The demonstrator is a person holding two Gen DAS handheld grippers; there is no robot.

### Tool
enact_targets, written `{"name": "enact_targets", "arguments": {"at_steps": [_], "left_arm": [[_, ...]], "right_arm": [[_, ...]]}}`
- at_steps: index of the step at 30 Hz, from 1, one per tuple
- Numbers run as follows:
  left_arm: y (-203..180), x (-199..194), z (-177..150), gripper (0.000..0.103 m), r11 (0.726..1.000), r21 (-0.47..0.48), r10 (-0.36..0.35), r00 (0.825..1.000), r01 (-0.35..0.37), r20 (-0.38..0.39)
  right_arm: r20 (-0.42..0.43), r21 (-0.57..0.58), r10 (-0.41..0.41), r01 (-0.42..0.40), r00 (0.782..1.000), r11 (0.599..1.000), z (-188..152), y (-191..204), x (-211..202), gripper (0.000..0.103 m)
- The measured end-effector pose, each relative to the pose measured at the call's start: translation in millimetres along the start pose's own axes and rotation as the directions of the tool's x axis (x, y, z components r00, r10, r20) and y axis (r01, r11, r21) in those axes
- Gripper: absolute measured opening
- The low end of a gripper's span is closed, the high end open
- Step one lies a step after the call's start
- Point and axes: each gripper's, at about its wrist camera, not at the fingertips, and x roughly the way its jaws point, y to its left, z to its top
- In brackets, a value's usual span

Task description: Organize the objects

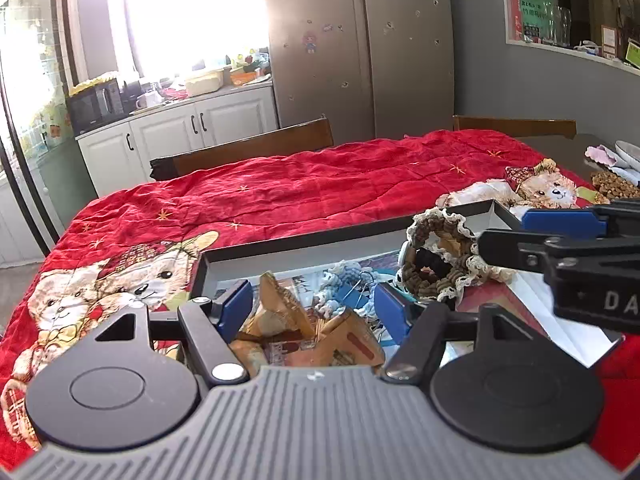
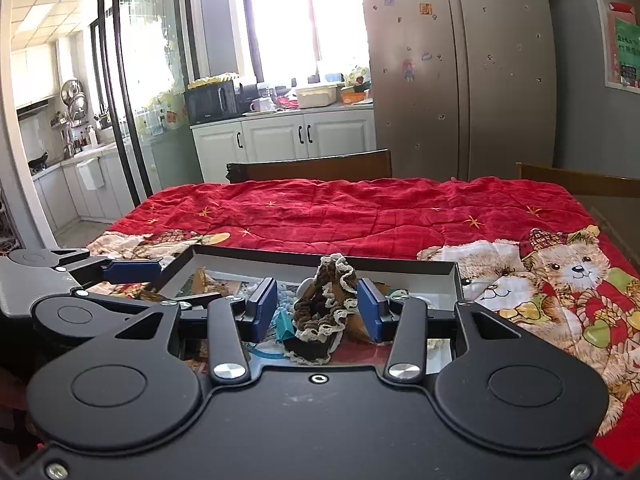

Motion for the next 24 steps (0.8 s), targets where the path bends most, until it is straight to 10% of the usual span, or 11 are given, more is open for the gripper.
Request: {"name": "enact_targets", "arguments": {"at_steps": [24], "left_arm": [[11, -91, -18, 0.101, 0.998, -0.041, 0.045, 0.994, -0.041, 0.104]], "right_arm": [[0.052, -0.084, -0.026, 0.031, 0.998, 0.996, -10, 27, -99, 0.056]]}}
